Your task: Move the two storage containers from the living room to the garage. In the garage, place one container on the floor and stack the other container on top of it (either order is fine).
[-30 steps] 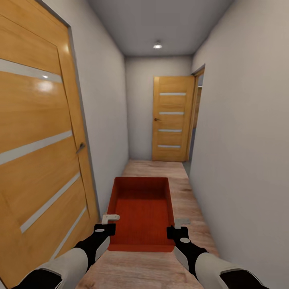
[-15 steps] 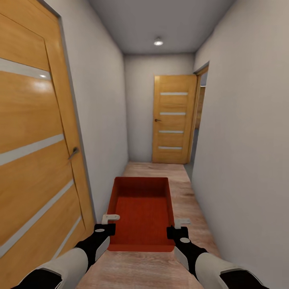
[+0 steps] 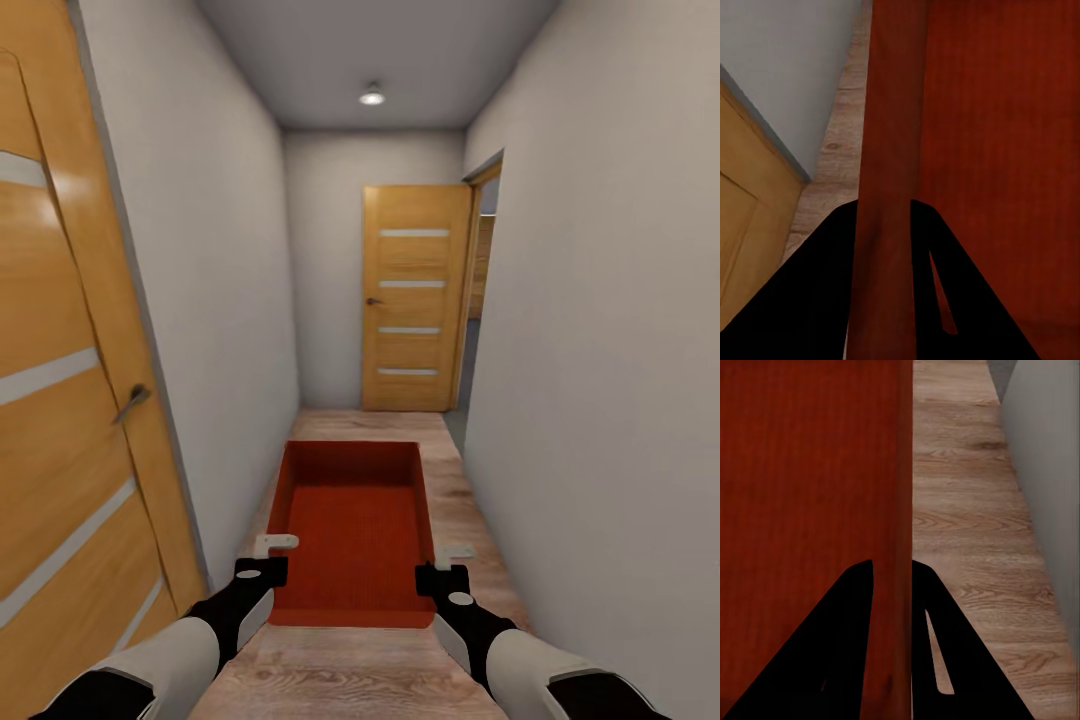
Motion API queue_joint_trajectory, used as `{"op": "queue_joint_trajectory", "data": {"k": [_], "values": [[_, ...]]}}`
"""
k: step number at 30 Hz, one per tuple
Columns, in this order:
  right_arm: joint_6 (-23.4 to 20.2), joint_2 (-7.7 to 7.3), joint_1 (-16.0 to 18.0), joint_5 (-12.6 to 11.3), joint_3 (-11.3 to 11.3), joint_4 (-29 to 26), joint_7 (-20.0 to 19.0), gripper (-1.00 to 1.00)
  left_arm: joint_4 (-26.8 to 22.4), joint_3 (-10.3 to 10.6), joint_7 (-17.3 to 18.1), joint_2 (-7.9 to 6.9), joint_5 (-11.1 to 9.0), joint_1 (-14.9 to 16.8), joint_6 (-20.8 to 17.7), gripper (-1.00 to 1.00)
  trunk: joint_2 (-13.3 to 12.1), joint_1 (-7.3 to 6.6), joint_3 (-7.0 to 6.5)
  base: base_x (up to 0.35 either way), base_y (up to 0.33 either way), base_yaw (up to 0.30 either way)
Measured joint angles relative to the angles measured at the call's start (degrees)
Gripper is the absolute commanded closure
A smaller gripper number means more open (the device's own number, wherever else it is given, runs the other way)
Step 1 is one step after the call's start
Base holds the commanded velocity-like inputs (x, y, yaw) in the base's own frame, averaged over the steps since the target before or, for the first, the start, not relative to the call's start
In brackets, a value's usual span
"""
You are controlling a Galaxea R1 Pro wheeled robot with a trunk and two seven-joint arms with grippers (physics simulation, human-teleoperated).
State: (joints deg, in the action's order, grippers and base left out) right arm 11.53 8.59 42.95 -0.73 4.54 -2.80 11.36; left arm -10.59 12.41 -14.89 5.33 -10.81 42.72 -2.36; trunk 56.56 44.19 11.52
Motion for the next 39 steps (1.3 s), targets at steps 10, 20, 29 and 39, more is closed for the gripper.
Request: {"op": "queue_joint_trajectory", "data": {"k": [10, 20, 29, 39], "values": [[0.0, 0.01, 0.0, 0.1, -0.1, 0.0, 0.0, 1.00, 0.0, 0.0, 0.0, -0.01, 0.0, 0.0, 0.0, 1.00, 0.0, 0.00, 0.00, 0.324, 0.000, -0.012], [0.0, 0.00, 0.0, 0.1, -0.1, -0.1, 0.0, 1.00, -0.1, 0.0, 0.0, -0.01, 0.0, 0.0, 0.0, 1.00, 0.0, 0.00, 0.00, 0.324, 0.000, 0.000], [0.0, 0.00, 0.0, 0.1, -0.1, -0.1, 0.0, 1.00, -0.1, -0.1, 0.0, -0.01, 0.1, 0.0, 0.0, 1.00, 0.0, 0.00, 0.00, 0.324, 0.000, 0.000], [0.0, 0.00, 0.0, 0.2, -0.2, -0.1, 0.0, 1.00, -0.1, 0.0, 0.0, -0.01, 0.0, 0.0, 0.0, 1.00, 0.0, 0.00, 0.00, 0.324, 0.000, 0.000]]}}
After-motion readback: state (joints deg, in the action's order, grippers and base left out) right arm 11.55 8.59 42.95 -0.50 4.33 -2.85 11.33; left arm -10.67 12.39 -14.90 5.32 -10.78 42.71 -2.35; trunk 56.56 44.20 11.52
